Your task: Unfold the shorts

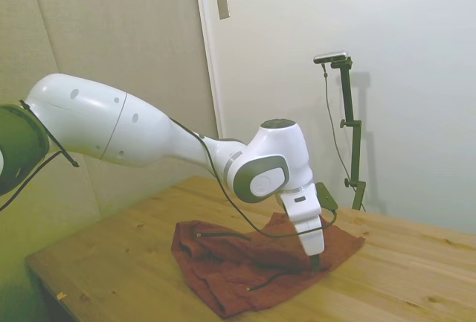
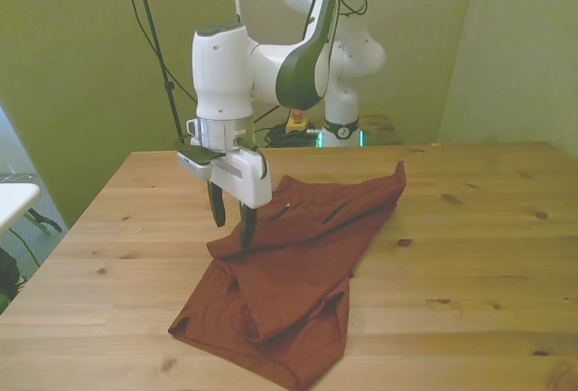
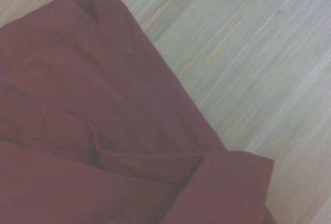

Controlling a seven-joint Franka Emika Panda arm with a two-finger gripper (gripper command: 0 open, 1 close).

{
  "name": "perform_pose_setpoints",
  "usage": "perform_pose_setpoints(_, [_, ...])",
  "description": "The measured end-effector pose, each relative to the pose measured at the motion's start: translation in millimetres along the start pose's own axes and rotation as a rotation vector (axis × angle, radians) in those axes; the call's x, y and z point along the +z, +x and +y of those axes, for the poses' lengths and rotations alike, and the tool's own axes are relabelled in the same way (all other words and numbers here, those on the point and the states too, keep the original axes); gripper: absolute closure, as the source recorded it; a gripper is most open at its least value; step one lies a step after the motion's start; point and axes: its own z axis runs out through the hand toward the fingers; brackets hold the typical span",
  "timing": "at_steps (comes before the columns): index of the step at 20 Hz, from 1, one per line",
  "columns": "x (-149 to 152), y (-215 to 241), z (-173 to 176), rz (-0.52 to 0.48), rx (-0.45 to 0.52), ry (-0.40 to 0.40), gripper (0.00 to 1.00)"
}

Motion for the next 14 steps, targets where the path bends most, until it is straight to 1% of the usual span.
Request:
perform_pose_setpoints(1, [2, 2, 0, 0.0, 0.002, -0.002, 0.0])
perform_pose_setpoints(2, [4, 4, -1, 0.001, 0.003, -0.003, 1.0])
perform_pose_setpoints(7, [7, 4, -7, -0.001, -0.016, 0.025, 1.0])
perform_pose_setpoints(14, [11, -4, -9, -0.022, -0.043, 0.027, 1.0])
